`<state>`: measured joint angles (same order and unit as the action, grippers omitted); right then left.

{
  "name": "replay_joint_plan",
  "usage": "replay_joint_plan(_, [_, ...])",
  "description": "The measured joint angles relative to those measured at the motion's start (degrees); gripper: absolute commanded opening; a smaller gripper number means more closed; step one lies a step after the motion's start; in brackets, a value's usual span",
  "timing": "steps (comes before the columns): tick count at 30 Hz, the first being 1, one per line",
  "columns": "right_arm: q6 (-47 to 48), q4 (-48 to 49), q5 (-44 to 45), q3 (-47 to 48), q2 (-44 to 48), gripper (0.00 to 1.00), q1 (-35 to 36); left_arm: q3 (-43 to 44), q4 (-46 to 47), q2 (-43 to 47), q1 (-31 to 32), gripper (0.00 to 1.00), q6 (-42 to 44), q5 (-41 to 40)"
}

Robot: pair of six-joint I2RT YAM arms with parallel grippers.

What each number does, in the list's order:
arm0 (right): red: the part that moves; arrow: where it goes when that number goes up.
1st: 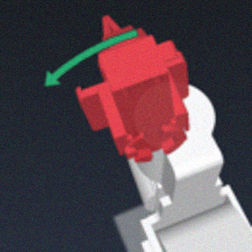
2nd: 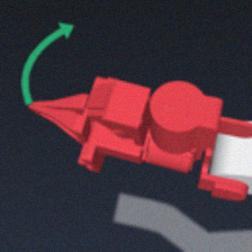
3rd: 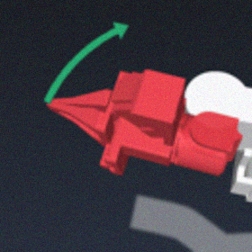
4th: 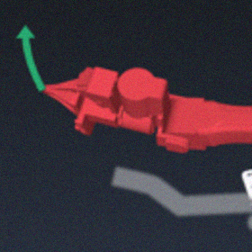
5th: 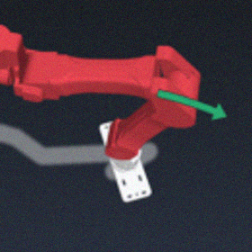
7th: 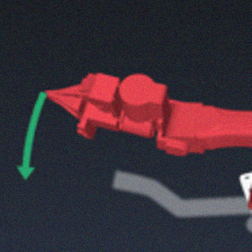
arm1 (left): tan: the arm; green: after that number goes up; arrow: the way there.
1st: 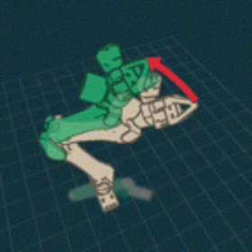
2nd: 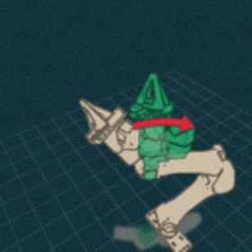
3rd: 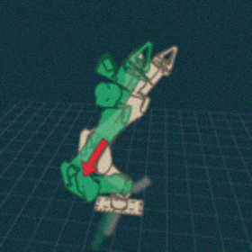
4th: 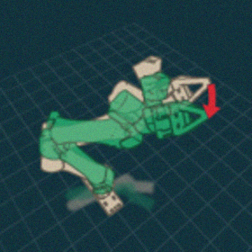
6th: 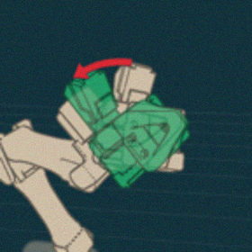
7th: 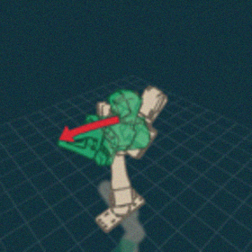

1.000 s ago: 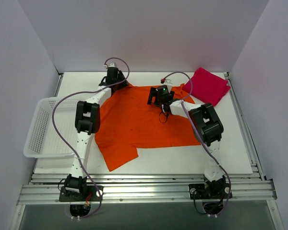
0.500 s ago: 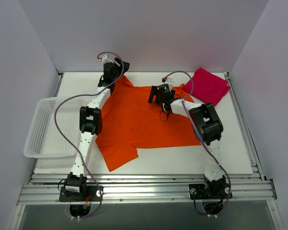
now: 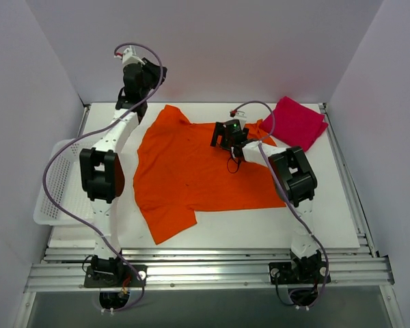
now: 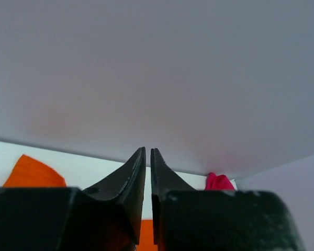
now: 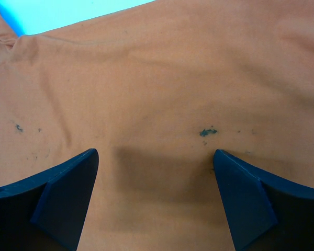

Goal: Fold and stack the t-shirts
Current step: Flatten out the tshirt

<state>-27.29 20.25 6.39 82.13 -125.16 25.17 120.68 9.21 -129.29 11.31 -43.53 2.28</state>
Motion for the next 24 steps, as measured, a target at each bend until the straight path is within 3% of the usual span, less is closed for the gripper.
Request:
replay_joint_plan(1, [-0.02, 0.00, -0.02, 0.00, 0.00, 0.87, 0.00, -2.64, -0.09, 2.10, 0.00, 0.03, 0.50, -0.68])
replay_joint_plan(5, [-0.04, 0.02, -0.20, -0.02, 0.02, 0.87, 0.00, -8.50, -1.86, 3.41, -0.07, 0.02, 1.60, -2.01])
replay_joint_plan(11, [-0.07, 0.46, -0.28, -0.70, 0.33, 0.86, 0.00, -9.03, -11.02, -6.95, 0.28, 0.02, 1.44, -2.08])
replay_joint_plan(16, [-0.09, 0.57, -0.50, -1.86, 1.25, 0.86, -0.02, -0.70, -18.10, -17.16, 1.88, 0.02, 1.70, -2.32])
replay_joint_plan(24, [-0.31, 0.61, -0.94, -2.97, 2.05, 0.86, -0.52, 16.55, -24.76, -23.30, 5.22, 0.02, 2.49, -2.73])
